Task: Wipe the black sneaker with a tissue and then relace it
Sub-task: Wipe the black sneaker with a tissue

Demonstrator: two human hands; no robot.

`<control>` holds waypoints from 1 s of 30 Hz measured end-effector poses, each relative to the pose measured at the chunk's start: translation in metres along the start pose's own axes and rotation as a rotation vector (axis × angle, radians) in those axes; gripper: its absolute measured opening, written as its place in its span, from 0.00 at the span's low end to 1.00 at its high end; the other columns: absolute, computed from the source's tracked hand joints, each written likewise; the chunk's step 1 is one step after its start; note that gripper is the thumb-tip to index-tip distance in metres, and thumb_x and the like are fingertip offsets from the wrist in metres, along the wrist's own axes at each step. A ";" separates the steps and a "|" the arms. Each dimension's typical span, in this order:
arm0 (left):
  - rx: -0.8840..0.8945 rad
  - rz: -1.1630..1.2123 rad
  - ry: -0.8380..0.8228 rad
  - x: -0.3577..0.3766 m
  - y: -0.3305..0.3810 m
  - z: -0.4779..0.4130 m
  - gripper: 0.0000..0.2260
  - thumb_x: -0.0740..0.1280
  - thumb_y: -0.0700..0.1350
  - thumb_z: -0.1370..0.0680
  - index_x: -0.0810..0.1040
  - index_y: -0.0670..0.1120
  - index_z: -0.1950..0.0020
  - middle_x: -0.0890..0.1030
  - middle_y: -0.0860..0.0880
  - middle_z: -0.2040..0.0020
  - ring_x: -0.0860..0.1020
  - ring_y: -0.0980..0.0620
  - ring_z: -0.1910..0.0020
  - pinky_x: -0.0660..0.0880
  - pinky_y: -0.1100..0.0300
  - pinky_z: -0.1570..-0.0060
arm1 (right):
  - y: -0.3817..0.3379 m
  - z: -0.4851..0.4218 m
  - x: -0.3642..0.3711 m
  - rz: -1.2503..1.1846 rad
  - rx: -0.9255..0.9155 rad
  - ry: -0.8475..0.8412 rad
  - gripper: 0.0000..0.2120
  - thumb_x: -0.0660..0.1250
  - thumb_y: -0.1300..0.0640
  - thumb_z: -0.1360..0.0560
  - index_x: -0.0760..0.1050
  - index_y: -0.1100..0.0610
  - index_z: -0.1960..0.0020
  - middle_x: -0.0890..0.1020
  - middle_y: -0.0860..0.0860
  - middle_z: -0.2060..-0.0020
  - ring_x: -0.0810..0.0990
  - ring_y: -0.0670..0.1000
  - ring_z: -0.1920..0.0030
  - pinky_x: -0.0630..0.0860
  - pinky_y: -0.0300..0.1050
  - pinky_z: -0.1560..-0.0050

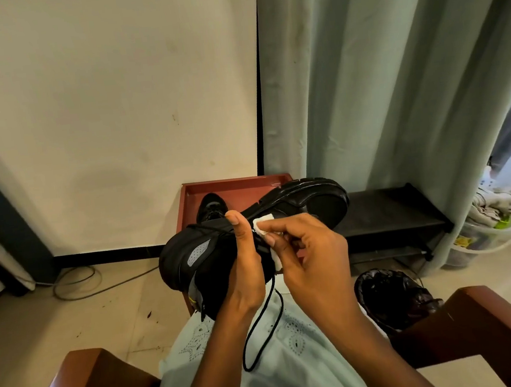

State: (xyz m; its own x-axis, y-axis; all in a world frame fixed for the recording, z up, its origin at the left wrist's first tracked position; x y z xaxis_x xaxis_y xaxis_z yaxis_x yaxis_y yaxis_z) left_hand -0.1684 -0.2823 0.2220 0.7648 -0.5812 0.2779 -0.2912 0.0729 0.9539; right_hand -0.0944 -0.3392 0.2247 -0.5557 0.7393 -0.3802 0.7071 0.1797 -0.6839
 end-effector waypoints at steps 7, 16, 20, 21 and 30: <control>0.053 0.000 0.078 0.004 0.002 -0.003 0.31 0.48 0.72 0.32 0.84 0.61 0.48 0.86 0.52 0.48 0.83 0.52 0.44 0.80 0.56 0.44 | 0.032 -0.029 0.005 0.440 -0.041 0.182 0.07 0.69 0.50 0.21 0.83 0.46 0.45 0.80 0.44 0.52 0.70 0.49 0.50 0.66 0.47 0.51; 0.007 -0.045 -0.030 0.001 0.004 0.002 0.25 0.41 0.67 0.30 0.74 0.60 0.52 0.80 0.66 0.61 0.76 0.79 0.61 0.69 0.82 0.63 | 0.018 0.000 0.011 0.275 -0.082 0.118 0.10 0.64 0.45 0.21 0.82 0.43 0.45 0.79 0.39 0.53 0.71 0.44 0.49 0.64 0.46 0.52; 0.012 0.006 0.040 0.002 -0.001 -0.005 0.33 0.44 0.69 0.29 0.82 0.55 0.44 0.86 0.54 0.48 0.82 0.58 0.45 0.79 0.62 0.46 | 0.035 -0.020 0.005 0.445 -0.106 0.220 0.07 0.68 0.47 0.22 0.83 0.46 0.47 0.80 0.41 0.54 0.72 0.48 0.50 0.60 0.46 0.51; 0.003 0.018 0.048 0.002 -0.001 -0.005 0.32 0.45 0.70 0.31 0.83 0.58 0.47 0.86 0.56 0.49 0.82 0.59 0.46 0.79 0.63 0.47 | 0.041 -0.027 0.002 0.490 -0.105 0.256 0.07 0.68 0.47 0.22 0.83 0.46 0.47 0.80 0.43 0.54 0.72 0.49 0.49 0.60 0.46 0.50; -0.054 0.085 0.057 -0.001 -0.004 -0.004 0.26 0.40 0.62 0.20 0.77 0.59 0.46 0.85 0.60 0.55 0.82 0.67 0.52 0.75 0.76 0.58 | 0.046 -0.006 0.007 0.452 -0.141 0.291 0.06 0.69 0.53 0.22 0.83 0.52 0.47 0.80 0.46 0.54 0.72 0.49 0.50 0.65 0.47 0.51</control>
State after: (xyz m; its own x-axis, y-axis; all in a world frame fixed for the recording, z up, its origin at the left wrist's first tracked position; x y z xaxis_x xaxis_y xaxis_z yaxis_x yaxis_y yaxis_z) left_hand -0.1657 -0.2782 0.2182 0.7705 -0.5239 0.3630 -0.3268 0.1643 0.9307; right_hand -0.0625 -0.3220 0.1943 -0.0539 0.9083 -0.4147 0.9099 -0.1264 -0.3952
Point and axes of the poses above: each hand's wrist, its own z-axis away from the middle knuckle, its own x-axis out of the palm, y = z × x, the point moved 1 cm from there along -z, towards the middle knuckle
